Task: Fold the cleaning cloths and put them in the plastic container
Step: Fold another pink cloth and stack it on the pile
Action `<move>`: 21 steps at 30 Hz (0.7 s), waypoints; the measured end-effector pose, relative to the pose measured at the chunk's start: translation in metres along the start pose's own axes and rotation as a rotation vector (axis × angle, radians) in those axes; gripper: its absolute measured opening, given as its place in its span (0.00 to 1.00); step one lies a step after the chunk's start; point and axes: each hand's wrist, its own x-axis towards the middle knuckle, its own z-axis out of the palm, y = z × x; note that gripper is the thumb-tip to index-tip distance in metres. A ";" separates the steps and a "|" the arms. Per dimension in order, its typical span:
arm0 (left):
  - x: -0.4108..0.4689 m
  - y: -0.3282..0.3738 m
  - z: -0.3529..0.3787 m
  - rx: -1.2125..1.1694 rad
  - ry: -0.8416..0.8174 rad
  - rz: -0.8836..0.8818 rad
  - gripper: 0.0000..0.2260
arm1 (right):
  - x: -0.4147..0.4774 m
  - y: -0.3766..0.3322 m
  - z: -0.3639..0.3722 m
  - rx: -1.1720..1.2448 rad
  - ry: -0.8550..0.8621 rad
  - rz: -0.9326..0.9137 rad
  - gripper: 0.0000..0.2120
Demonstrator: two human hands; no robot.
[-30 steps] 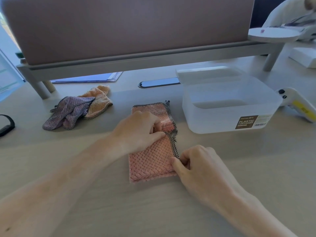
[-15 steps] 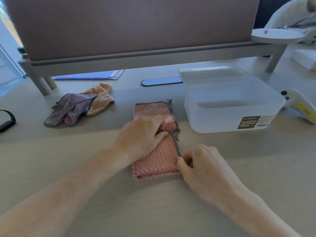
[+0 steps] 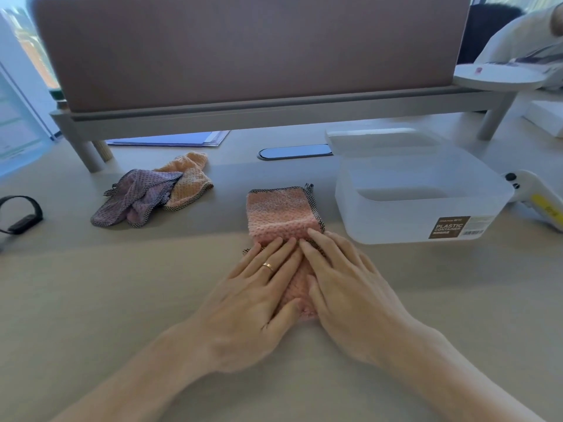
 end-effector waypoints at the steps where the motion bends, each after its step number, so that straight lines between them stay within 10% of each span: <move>1: -0.001 -0.001 -0.003 -0.065 -0.011 0.007 0.32 | -0.002 0.004 0.003 0.019 -0.037 0.015 0.33; 4: -0.008 -0.015 -0.021 -0.510 0.089 -0.098 0.25 | -0.009 0.011 -0.002 0.156 -0.072 0.067 0.32; 7: -0.007 -0.042 -0.032 -0.425 0.304 -0.282 0.12 | -0.009 0.010 -0.021 0.289 0.011 0.243 0.26; 17: 0.028 -0.041 -0.061 -0.392 -0.159 -0.379 0.11 | 0.027 0.007 -0.037 0.237 -0.184 0.342 0.17; 21: 0.018 -0.036 -0.064 -0.768 -0.103 -0.362 0.06 | 0.020 0.012 -0.037 0.344 -0.215 0.289 0.14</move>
